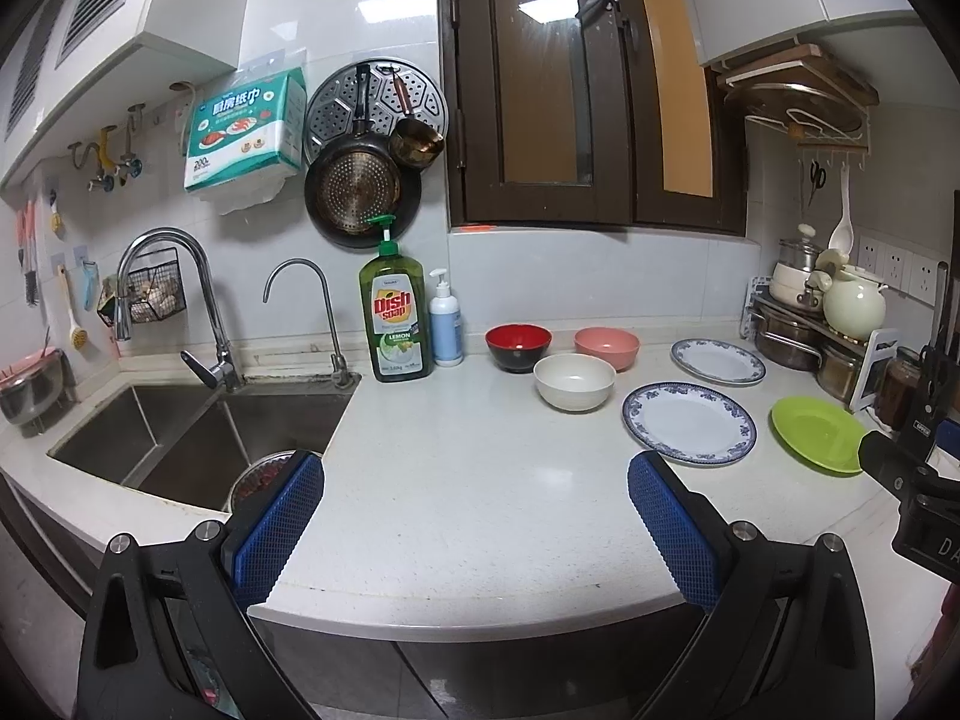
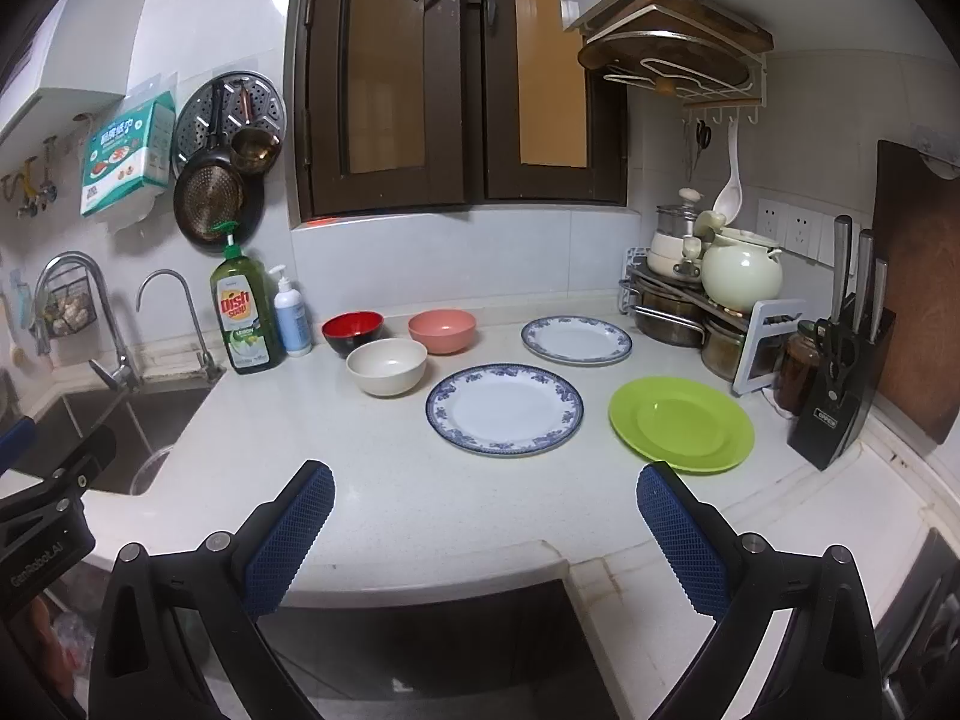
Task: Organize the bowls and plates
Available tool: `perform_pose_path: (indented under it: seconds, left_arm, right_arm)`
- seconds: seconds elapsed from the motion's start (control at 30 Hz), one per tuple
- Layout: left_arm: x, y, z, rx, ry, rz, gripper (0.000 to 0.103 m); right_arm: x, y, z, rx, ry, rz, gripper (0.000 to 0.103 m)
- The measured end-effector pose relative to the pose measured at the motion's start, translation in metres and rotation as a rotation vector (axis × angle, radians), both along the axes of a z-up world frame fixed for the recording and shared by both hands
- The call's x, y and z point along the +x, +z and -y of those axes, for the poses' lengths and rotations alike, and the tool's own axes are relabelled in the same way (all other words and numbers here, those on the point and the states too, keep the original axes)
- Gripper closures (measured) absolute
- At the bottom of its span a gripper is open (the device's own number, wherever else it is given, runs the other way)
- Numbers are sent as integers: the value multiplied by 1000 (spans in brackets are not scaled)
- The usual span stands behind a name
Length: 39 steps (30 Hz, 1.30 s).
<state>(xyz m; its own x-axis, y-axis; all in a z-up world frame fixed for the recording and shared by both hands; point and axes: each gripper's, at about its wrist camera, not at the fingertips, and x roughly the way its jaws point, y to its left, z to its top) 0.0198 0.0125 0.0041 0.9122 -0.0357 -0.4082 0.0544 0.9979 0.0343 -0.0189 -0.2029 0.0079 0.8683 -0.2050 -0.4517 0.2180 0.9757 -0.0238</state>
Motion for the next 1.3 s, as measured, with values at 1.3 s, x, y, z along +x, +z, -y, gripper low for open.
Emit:
perform_pose_path:
  seconds: [1.3]
  left_arm:
    - [231,-56,140,70,-185,-138,6]
  right_arm:
    - [208,-64,126,97,-84,-171,5]
